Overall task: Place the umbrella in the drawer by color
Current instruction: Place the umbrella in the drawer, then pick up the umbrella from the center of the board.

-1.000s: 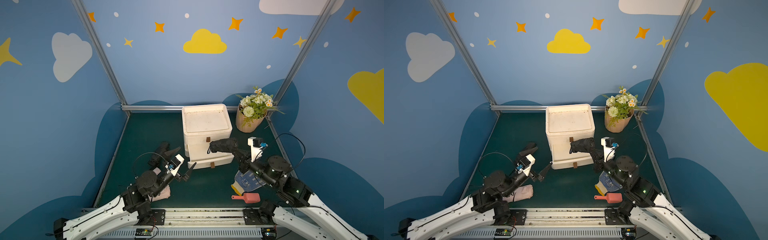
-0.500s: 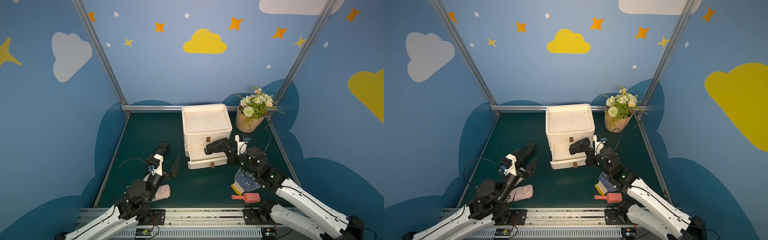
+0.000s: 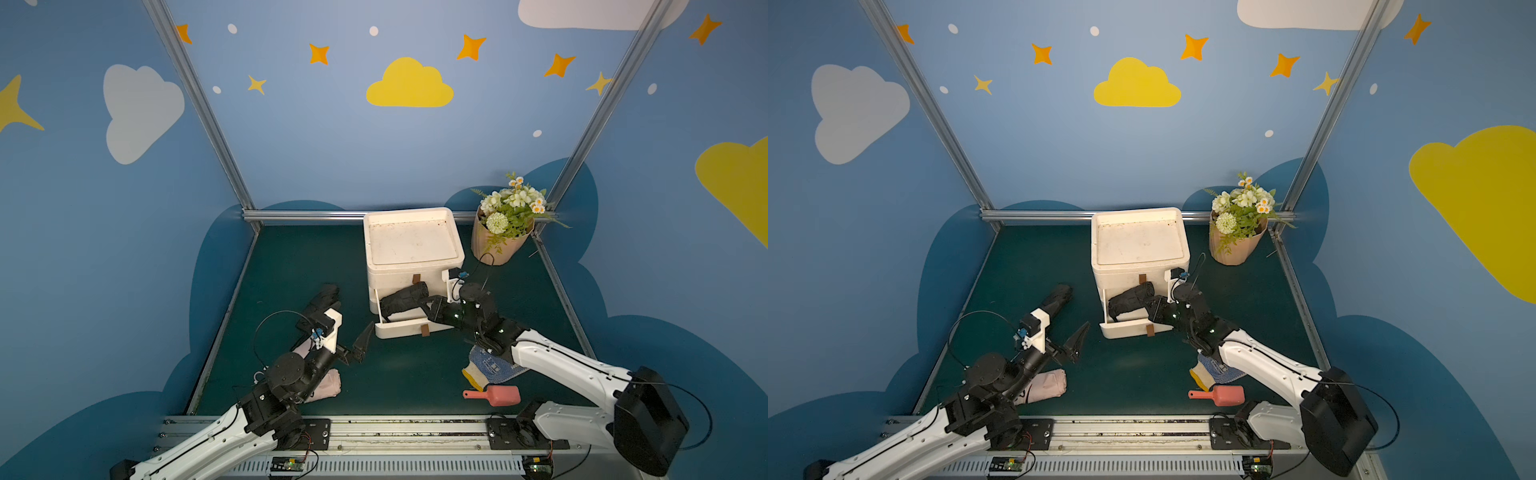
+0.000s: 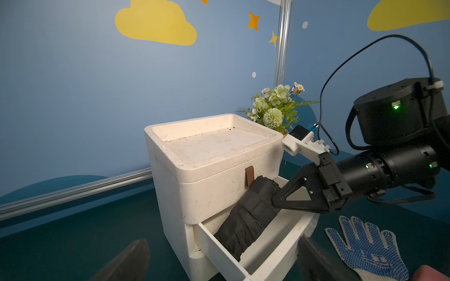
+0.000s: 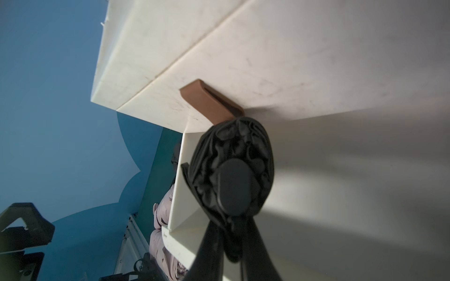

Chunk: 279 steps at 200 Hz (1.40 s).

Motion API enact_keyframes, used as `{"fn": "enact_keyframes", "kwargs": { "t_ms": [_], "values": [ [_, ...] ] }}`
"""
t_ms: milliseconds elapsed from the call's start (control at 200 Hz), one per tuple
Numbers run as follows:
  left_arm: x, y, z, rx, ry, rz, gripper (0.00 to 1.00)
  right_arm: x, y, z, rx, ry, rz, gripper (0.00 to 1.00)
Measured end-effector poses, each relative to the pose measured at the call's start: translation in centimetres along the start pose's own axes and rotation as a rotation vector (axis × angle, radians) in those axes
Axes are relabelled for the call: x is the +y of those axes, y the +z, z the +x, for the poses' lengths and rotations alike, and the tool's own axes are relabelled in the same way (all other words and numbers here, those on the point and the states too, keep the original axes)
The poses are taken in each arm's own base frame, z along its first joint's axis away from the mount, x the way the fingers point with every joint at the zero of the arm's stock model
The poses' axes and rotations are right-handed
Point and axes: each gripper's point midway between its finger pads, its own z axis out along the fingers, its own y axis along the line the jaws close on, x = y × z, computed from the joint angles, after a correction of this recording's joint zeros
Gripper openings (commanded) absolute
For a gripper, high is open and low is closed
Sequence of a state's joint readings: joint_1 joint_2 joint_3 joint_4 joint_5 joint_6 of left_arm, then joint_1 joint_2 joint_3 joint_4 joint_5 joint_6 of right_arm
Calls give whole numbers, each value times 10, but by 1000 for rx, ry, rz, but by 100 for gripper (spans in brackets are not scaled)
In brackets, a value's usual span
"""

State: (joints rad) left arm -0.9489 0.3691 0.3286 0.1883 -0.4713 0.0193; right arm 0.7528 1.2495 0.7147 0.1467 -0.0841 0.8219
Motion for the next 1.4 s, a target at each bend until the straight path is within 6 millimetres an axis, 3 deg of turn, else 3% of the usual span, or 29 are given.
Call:
{"fn": "enact_keyframes", "kwargs": {
  "t_ms": [130, 300, 536, 696, 801, 886, 971, 1046, 1191, 1307, 1397],
  "values": [
    [9, 0, 2, 11, -5, -51, 100, -13, -1, -7, -35, 35, 87, 41],
    [32, 1, 2, 33, -31, -179, 100, -25, -28, -21, -103, -28, 189, 47],
    [58, 8, 19, 106, -41, -322, 100, 13, -87, -54, -226, -268, 123, 47],
    [110, 20, 37, 278, -69, -573, 100, 34, -115, -56, -255, -429, 45, 46],
    [155, 28, 68, 429, -145, -733, 100, 40, -126, -52, -263, -503, 7, 46],
    [184, 29, 116, 586, -232, -799, 99, 37, -128, -42, -251, -548, -10, 46],
    [201, 23, 163, 755, -325, -830, 94, 28, -124, -31, -222, -575, -10, 46],
    [205, 24, 189, 871, -381, -823, 88, 19, -119, -20, -197, -587, -8, 46],
    [199, 36, 206, 969, -428, -760, 73, 4, -113, -4, -157, -593, -2, 46],
    [196, 42, 213, 1008, -465, -722, 57, 5, -113, -1, -155, -594, -16, 46],
    [191, 42, 219, 1037, -488, -695, 53, 8, -114, -3, -165, -596, -28, 46]
  ]
}}
